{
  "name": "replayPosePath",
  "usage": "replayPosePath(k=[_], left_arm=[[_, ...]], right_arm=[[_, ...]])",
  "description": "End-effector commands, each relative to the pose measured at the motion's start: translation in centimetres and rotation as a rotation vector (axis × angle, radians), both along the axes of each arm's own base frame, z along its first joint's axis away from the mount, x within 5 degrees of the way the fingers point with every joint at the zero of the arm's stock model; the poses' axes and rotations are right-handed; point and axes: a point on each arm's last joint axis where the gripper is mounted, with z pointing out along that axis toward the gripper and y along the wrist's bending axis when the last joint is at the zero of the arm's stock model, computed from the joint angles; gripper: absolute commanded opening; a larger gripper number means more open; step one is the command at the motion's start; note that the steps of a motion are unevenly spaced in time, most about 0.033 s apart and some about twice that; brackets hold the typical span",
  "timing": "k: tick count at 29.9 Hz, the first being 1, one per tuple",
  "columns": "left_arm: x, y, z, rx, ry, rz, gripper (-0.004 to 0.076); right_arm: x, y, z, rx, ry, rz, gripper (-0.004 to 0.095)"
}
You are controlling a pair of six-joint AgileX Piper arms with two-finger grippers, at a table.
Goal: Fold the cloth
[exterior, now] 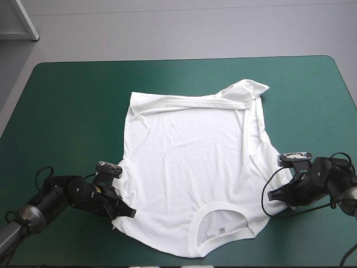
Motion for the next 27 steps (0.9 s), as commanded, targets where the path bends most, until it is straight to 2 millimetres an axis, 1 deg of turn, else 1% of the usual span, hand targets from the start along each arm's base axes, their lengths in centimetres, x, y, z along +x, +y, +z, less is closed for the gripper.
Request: replayPosePath(k=[1,2,3,5,6,10,14,15,16,19,20,21,24,27], left_arm=[[1.2,-0.4,2.5,-0.049,-0.165,0.022,0.0019],[1.2,-0.4,3.3,-0.060,-0.190,0.020,0.0019],[1.3,-0.5,4.4,-0.074,-0.227,0.019,0.0019],[1.6,-0.6,6.9,-0.098,-0.315,0.015,0.0019],[1.8,-0.6,7.9,-0.104,-0.349,0.011,0.0019],[2.1,-0.3,13.8,-0.097,-0.531,-0.016,0.0019],[2.3,0.3,19.6,-0.067,-0.722,-0.007,0.0019],[2.1,0.6,21.7,-0.058,-0.790,-0.007,0.0019],[2.0,0.8,23.1,-0.053,-0.839,-0.005,0.0019],[0.9,1.6,28.5,-0.040,-1.026,0.013,0.0019],[0.5,1.9,30.0,-0.028,-1.081,0.020,0.0019],[-0.2,2.3,32.0,-0.037,-1.150,0.033,0.0019],[-1.9,3.2,36.3,-0.022,-1.294,0.060,0.0019],[-3.6,4.1,39.6,0.000,-1.403,0.071,0.0019]], right_arm=[[0.3,0.5,2.5,0.065,-0.094,0.021,-0.0008],[0.3,0.8,3.8,0.091,-0.139,0.028,-0.0008],[0.2,0.9,4.6,0.105,-0.169,0.033,-0.0008],[0.2,1.1,7.9,0.135,-0.299,0.046,-0.0008],[0.2,1.2,9.2,0.143,-0.347,0.048,-0.0008],[-0.6,1.3,15.8,0.154,-0.583,0.064,-0.0010],[-1.2,1.4,20.7,0.162,-0.737,0.085,-0.0014],[-1.4,1.4,22.0,0.164,-0.783,0.095,-0.0013],[-1.6,1.4,23.3,0.165,-0.826,0.103,-0.0014],[-2.5,1.4,27.2,0.164,-0.976,0.113,-0.0014],[-2.9,1.4,28.6,0.159,-1.035,0.115,-0.0014],[-3.5,1.4,29.9,0.156,-1.089,0.119,-0.0014],[-5.0,1.3,33.6,0.146,-1.229,0.129,-0.0014],[-6.5,1.2,36.4,0.139,-1.344,0.136,-0.0014]])
